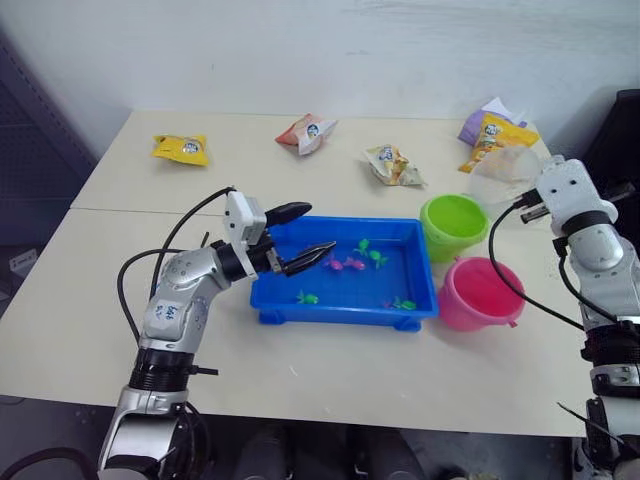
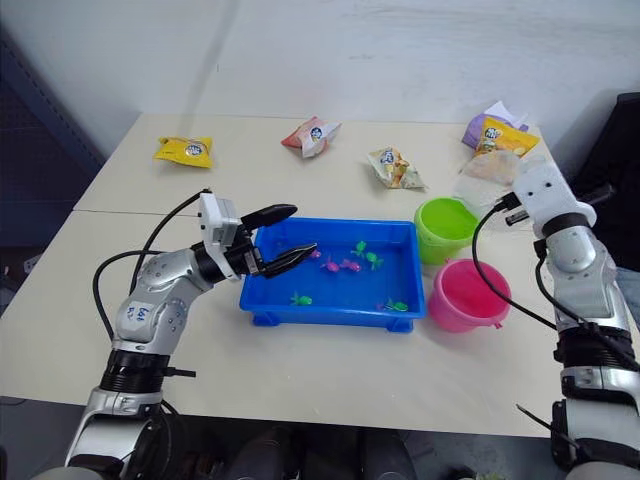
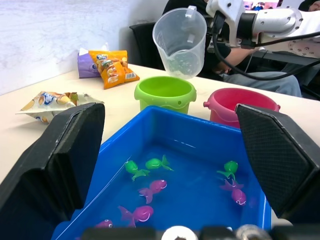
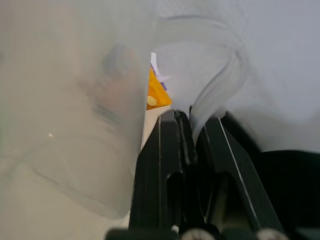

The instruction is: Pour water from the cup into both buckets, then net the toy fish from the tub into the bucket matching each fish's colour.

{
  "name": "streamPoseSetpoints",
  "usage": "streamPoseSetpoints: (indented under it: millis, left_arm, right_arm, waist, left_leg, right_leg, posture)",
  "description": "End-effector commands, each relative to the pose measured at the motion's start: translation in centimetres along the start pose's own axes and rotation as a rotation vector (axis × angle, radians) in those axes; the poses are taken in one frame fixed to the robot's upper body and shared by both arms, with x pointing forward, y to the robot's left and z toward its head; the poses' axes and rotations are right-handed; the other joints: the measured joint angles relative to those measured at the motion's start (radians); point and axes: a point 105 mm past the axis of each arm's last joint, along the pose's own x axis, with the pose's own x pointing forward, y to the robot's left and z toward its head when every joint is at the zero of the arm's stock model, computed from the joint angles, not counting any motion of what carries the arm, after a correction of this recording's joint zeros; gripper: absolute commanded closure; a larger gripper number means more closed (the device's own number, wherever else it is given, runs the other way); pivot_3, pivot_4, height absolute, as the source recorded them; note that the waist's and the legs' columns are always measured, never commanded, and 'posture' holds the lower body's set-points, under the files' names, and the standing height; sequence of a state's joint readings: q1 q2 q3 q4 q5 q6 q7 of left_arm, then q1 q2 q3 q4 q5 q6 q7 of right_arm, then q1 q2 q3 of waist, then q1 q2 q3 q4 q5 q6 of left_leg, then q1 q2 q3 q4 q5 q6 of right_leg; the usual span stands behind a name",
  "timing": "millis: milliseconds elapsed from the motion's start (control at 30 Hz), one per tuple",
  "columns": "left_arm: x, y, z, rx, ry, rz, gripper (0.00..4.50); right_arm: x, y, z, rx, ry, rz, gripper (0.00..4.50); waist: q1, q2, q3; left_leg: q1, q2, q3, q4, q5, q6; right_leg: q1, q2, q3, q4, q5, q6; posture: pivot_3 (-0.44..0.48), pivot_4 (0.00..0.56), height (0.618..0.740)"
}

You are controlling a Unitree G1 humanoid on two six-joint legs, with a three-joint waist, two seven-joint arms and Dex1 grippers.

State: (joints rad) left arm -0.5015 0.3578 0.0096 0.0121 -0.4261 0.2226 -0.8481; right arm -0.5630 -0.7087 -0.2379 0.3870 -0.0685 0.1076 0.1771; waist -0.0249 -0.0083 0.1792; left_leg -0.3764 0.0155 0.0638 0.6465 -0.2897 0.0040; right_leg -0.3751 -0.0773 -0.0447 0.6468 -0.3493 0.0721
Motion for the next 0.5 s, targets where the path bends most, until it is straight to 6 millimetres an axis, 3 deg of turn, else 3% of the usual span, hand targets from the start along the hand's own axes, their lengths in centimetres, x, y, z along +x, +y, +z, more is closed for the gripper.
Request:
streamPoseSetpoints:
  millis: [33, 133, 267, 433, 500]
  left_arm:
    - [-0.1, -1.2, 2.1, 0.029, -0.056, -0.088, 0.00]
    - [-0.6, -2.3, 3.0, 0.006, -0.080, -0.160, 0.00]
    - [-1.4, -3.4, 3.2, 0.014, -0.039, -0.252, 0.00]
    - [-1.4, -4.0, 3.2, 0.019, -0.028, -0.311, 0.00]
    - [-1.4, -4.1, 3.0, 0.020, -0.012, -0.329, 0.00]
  right_arm:
    - [-1.5, -3.0, -0.2, 0.300, 0.011, -0.086, 4.34]
    - [-2.9, -4.1, -1.4, 0.428, 0.047, -0.130, 4.34]
    - [-5.4, -5.0, -4.8, 0.561, 0.156, -0.194, 4.34]
    - [-7.4, -2.9, -8.7, 0.621, 0.277, -0.165, 4.34]
    - [-7.6, -1.9, -9.7, 0.531, 0.323, -0.141, 4.34]
  waist:
    - [0.000, 0.000, 0.000]
    - [0.000, 0.000, 0.000]
    - [0.000, 0.000, 0.000]
    - [-0.005, 0.000, 0.000]
    - [-0.005, 0.000, 0.000]
  left_leg:
    - [0.000, 0.000, 0.000, 0.000, 0.000, 0.000]
    - [-0.001, 0.000, -0.001, 0.000, 0.000, 0.000]
    - [-0.001, 0.000, -0.001, 0.000, 0.000, 0.001]
    - [0.000, 0.000, 0.000, 0.000, -0.001, 0.001]
    - [0.001, 0.000, 0.001, -0.001, -0.001, 0.001]
  right_leg:
    - [0.000, 0.000, 0.000, 0.000, 0.000, 0.000]
    - [0.000, -0.001, -0.001, 0.000, 0.000, 0.000]
    - [0.000, 0.000, 0.000, 0.000, 0.000, 0.000]
    - [0.000, 0.000, 0.001, 0.000, 0.000, 0.000]
    - [0.000, 0.000, 0.002, 0.001, 0.000, 0.000]
  posture:
    - [0.000, 0.150, 0.738]
    - [0.000, 0.150, 0.738]
    - [0.000, 0.150, 0.738]
    - [0.000, 0.150, 0.738]
    - [0.000, 0.150, 0.738]
